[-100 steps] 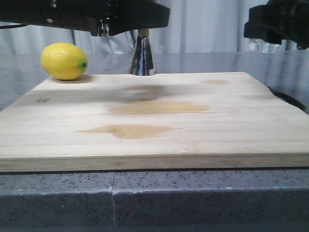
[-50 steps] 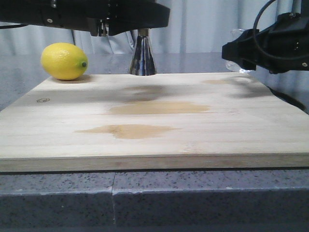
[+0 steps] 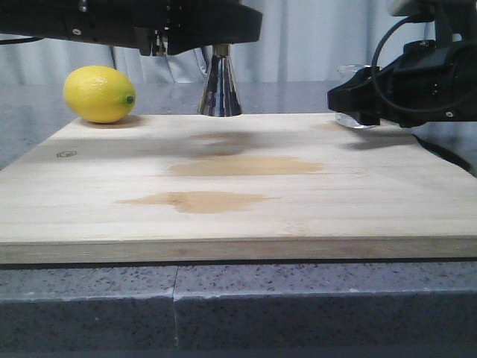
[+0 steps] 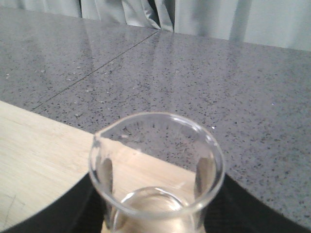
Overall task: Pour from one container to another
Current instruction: 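Lower the beaker back onto the board with the right gripper, then open the right gripper and withdraw it from the beaker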
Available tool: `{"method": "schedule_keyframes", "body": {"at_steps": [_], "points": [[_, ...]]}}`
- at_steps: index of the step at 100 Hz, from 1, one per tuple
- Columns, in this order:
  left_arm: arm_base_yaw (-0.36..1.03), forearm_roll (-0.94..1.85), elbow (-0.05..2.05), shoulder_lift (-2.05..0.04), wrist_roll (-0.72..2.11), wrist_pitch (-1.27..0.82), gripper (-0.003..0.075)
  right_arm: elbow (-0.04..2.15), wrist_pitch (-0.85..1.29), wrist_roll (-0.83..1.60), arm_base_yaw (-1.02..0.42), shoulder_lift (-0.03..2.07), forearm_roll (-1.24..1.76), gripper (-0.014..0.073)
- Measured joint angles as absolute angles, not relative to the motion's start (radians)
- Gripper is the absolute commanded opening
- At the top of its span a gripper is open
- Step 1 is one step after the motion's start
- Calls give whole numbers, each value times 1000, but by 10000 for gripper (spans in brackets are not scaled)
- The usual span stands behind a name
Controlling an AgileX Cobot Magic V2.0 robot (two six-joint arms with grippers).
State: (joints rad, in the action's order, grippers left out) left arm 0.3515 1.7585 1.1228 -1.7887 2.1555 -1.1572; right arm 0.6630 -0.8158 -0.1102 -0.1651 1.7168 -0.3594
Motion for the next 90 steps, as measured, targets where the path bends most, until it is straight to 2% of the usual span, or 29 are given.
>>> {"method": "schedule_keyframes", "body": {"at_steps": [18, 23, 37, 45, 66, 90], "points": [[351, 1758, 1123, -1789, 2155, -1157, 218, 666, -815, -110, -165, 1721, -371, 290], [351, 1758, 1123, -1789, 2155, -1157, 218, 669, -811, -110, -165, 1721, -371, 333], [351, 1758, 1123, -1789, 2155, -1157, 218, 669, -770, -110, -165, 1727, -376, 524], [351, 1758, 1123, -1789, 2155, -1157, 218, 669, -763, -110, -165, 1727, -376, 576], [351, 1758, 1123, -1789, 2155, -1157, 218, 669, -670, -151, -165, 1654, -381, 579], [351, 1758, 1123, -1789, 2155, -1157, 218, 669, -360, -342, -165, 1471, -481, 576]]}}
